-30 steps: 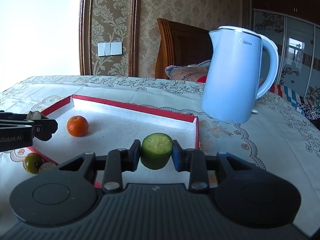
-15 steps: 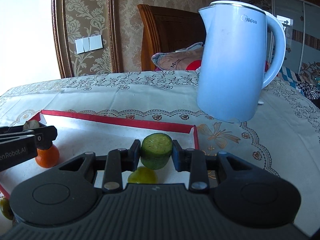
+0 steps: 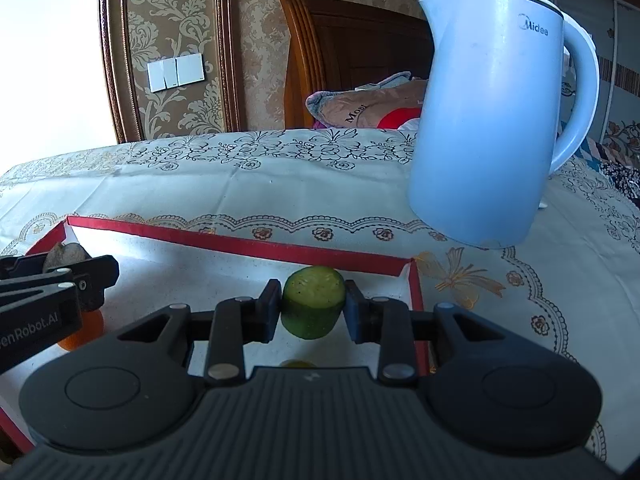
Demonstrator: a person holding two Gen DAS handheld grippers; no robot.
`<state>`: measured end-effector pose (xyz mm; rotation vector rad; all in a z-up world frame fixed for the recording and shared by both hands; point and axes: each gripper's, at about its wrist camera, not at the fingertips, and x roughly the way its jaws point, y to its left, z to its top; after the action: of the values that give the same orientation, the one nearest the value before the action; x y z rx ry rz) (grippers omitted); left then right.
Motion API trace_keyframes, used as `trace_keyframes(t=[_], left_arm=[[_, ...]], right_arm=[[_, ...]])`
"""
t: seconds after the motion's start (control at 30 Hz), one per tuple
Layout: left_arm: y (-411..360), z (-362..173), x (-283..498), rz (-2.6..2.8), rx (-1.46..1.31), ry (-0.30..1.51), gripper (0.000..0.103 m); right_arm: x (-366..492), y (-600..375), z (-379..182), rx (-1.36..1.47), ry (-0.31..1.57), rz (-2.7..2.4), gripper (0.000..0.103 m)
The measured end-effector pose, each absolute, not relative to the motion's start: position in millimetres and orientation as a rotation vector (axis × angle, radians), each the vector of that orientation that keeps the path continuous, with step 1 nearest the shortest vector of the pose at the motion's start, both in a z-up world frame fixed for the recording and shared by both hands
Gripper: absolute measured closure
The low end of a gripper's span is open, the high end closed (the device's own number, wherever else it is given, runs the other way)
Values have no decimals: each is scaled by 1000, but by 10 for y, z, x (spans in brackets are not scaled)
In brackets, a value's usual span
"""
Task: Organize fruits
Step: 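Lift the eggplant piece with the left tool while the right tool carries the cucumber over the tray, then open the left tool to drop the eggplant piece while the right tool releases the cucumber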
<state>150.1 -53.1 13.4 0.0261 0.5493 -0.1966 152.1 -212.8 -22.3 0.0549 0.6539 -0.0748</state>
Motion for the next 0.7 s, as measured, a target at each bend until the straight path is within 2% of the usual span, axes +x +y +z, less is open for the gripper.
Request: trace_keyframes(t=[0.13,0.27,0.43,0.5,0.57,0.7], left_arm=[[-515,125,1513,-186,20,558,71],[-507,118,1515,-182,19,564,71],[-515,109,1497,-184,21,567,70],[-515,100,1504,-187,21,574,67],[-518,93,1496,-179,27,568,53],[-524,104,1473,-168,39,545,52]], right_arm=[[1514,-2108,-222,41,646,-75,71],[1479,-2087,-202,19,618,-90,60],[1453,-2090,-196,20,612,-90,59],[1443,-2103,-190,28,606,-95,49],[1424,-2106,-177,30,593,-101,44],[1411,-2098,-173,22,582,-106,38]])
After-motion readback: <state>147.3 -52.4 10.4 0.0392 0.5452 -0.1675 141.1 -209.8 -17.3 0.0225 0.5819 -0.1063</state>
